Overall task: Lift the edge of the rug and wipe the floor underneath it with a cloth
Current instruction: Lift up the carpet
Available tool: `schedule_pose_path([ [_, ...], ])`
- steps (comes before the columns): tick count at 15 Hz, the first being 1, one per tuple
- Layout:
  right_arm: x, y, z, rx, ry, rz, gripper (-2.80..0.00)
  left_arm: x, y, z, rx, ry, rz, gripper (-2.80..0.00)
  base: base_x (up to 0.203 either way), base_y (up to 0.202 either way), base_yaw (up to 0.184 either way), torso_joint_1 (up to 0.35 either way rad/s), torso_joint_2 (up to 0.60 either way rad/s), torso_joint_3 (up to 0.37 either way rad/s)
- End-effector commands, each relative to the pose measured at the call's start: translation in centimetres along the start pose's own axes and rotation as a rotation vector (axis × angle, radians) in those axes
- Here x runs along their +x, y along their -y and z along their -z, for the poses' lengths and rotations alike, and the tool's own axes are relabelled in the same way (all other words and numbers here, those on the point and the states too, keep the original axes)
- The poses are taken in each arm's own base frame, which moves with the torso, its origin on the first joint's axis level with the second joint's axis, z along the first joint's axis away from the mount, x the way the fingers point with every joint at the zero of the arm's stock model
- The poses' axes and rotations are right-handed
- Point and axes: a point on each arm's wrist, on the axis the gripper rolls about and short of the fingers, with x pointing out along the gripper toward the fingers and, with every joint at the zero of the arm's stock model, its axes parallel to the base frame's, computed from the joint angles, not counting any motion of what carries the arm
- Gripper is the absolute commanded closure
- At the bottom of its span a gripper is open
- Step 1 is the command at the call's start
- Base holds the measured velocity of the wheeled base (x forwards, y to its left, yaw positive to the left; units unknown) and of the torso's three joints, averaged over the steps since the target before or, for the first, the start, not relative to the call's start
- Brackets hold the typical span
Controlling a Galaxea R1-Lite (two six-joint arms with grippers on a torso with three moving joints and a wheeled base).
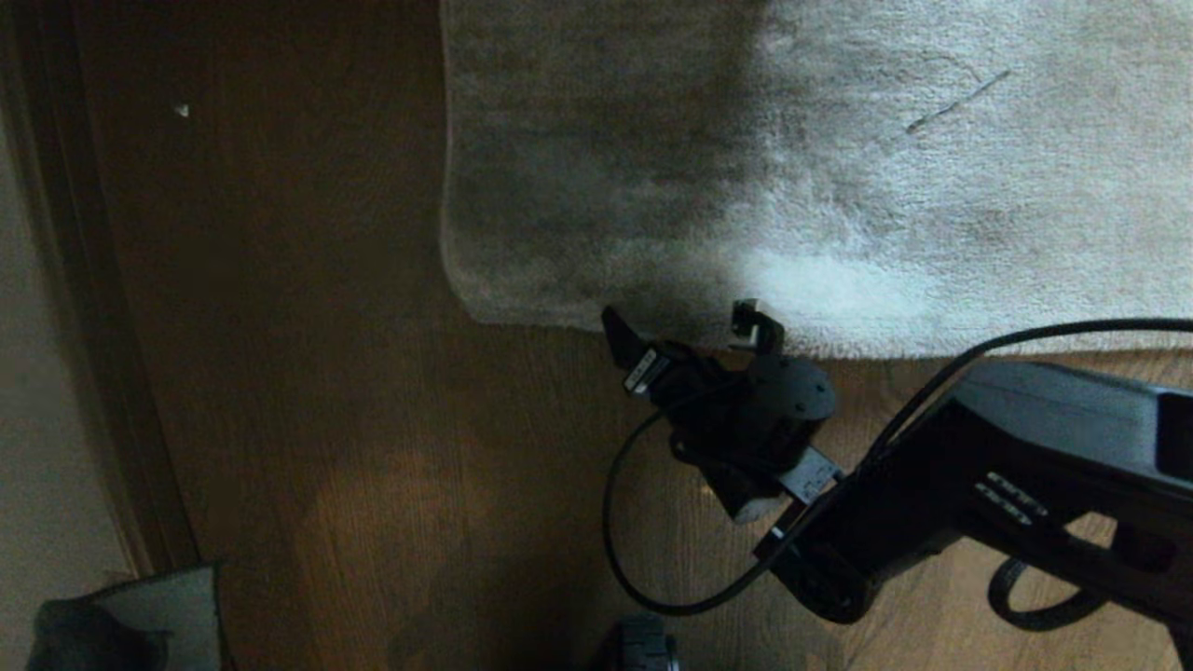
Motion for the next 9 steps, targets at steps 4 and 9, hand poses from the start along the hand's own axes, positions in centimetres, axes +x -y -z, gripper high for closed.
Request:
schedule_pose_path([
  [4,-1.1,-0.7,-1.6,0.015,0.036,-0.021,-2.80,0.0,0.0,0.0,0.000,0.002,0.001,0.00,0.000,0.000,0.000,0.000,0.00,0.000],
  [9,-2.3,-0.6,-1.6,-0.030,-0.003,-0.013,-2.80,0.0,0.0,0.0,0.000,0.001,0.001,0.00,0.000,0.000,0.000,0.000,0.00,0.000],
])
